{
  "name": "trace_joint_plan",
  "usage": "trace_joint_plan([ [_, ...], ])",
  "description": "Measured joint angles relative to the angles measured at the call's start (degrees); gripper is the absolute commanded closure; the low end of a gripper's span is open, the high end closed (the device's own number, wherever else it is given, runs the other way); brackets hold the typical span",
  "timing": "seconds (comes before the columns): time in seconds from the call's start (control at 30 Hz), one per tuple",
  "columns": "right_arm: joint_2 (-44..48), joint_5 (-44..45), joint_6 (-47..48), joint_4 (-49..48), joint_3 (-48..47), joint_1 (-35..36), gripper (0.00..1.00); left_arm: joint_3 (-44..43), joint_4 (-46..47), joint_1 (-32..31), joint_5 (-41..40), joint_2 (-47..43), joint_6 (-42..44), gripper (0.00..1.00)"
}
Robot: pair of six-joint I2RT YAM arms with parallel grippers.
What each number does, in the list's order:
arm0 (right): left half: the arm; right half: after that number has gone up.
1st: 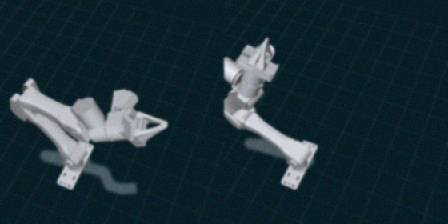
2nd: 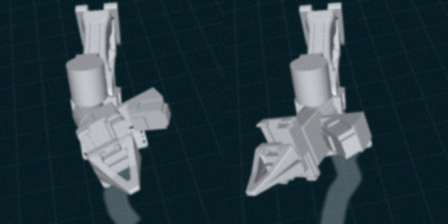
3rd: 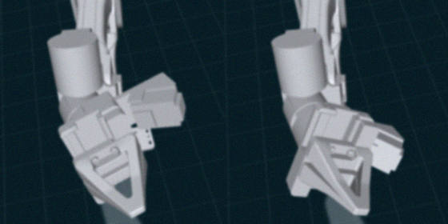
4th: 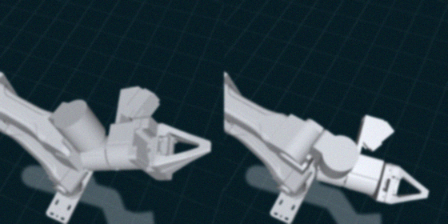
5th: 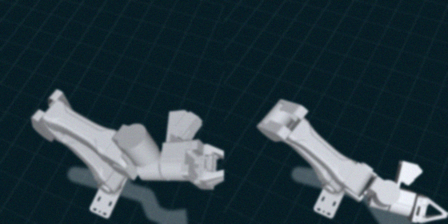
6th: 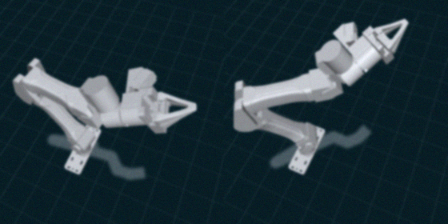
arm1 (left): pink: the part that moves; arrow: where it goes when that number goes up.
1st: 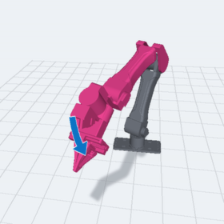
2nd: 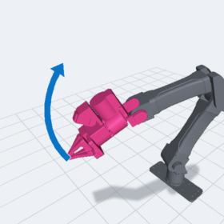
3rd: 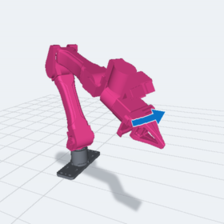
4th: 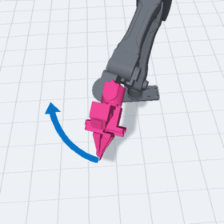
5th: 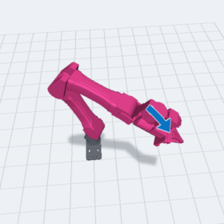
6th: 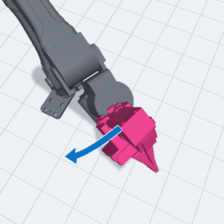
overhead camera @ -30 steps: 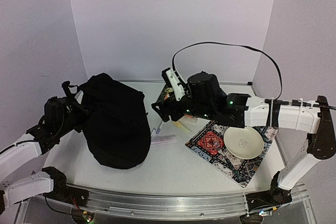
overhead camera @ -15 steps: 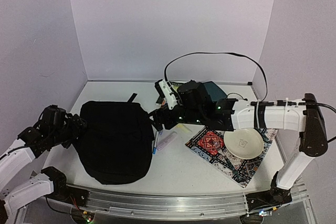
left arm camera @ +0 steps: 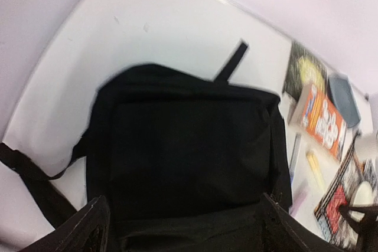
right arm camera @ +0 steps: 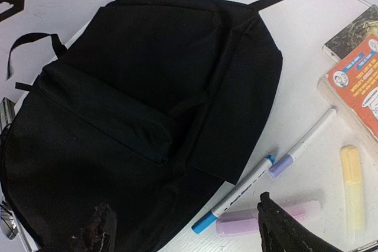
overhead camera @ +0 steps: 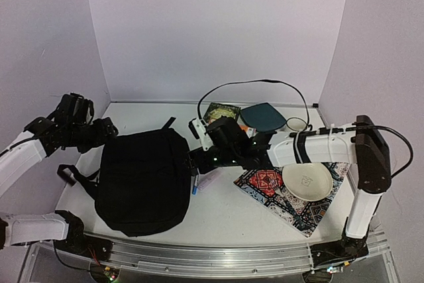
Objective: Pack the student bag
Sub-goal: Turn over the student bag at the center of the board, then adjust the student bag at the center of the board.
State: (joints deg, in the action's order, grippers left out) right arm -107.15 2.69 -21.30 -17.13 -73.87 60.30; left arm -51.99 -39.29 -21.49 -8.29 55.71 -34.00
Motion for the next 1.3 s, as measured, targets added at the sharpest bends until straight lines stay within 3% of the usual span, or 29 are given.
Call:
trace_joint_plan([
  [0.37, -9.28, -2.52, -3.89, 1.32, -6.85, -0.47, 0.28, -0.39, 5.20, -9.58, 8.78, 12.99, 4.36, 0.24],
  [0.9, -21.73, -1.83, -6.20, 2.87, -16.85, -2.19, 0.43, 10.52, 21.83, -12.91, 13.97, 21.76, 5.35, 0.37],
  [1.0, -22.95, -2.00, -5.91, 3.09, -17.65, -2.21, 0.56, 12.66, 24.01, -14.51, 14.53, 21.73, 3.99, 0.39],
  [1.17, -23.33, -3.01, -5.30, 3.40, -17.74, -2.30, 0.96, 14.85, 25.98, -17.15, 15.90, 19.87, 1.69, 0.41],
  [1.3, -23.30, -3.57, -4.66, 2.71, -17.00, -2.30, 1.00, 14.94, 26.36, -17.92, 17.37, 16.66, 0.88, 0.37],
])
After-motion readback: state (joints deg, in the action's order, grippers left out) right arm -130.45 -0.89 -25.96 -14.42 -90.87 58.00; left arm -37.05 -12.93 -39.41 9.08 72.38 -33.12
